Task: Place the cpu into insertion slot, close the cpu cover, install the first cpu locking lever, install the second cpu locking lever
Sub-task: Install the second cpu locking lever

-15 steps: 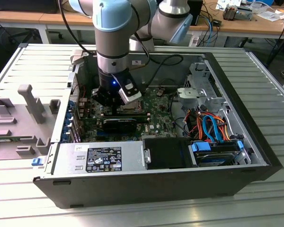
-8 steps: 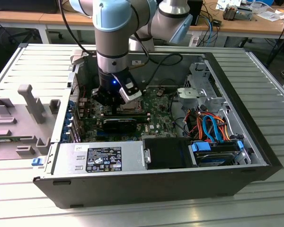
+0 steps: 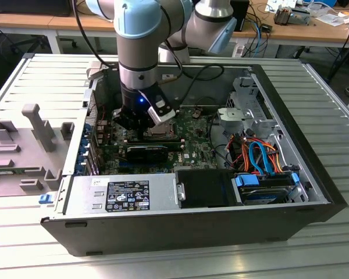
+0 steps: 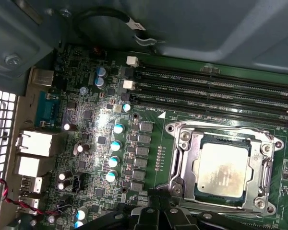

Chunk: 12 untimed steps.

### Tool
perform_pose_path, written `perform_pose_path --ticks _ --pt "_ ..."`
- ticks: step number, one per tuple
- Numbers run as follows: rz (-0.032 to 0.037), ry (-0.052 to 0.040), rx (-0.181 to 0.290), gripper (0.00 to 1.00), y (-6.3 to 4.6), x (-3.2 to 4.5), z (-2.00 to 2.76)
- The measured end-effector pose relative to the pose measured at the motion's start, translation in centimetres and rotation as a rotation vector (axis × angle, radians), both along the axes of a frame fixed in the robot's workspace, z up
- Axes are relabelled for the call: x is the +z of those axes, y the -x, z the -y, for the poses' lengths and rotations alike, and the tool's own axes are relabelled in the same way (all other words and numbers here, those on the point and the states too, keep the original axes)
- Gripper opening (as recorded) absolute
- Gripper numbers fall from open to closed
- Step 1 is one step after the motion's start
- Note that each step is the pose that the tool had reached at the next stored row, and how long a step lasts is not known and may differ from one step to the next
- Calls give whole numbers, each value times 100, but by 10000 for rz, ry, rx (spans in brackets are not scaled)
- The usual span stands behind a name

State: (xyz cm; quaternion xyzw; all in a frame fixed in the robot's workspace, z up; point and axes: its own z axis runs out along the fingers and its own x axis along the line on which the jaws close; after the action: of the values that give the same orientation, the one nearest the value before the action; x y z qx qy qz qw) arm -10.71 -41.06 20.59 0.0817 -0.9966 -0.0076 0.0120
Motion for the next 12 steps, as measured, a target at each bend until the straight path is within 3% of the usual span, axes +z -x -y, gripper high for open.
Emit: perform_pose_path --ticks 4,8,12 --pt "1 -11 128 11 0 1 -1" --pt "1 -11 131 11 0 70 -2" --pt "-1 -10 130 11 -1 85 8"
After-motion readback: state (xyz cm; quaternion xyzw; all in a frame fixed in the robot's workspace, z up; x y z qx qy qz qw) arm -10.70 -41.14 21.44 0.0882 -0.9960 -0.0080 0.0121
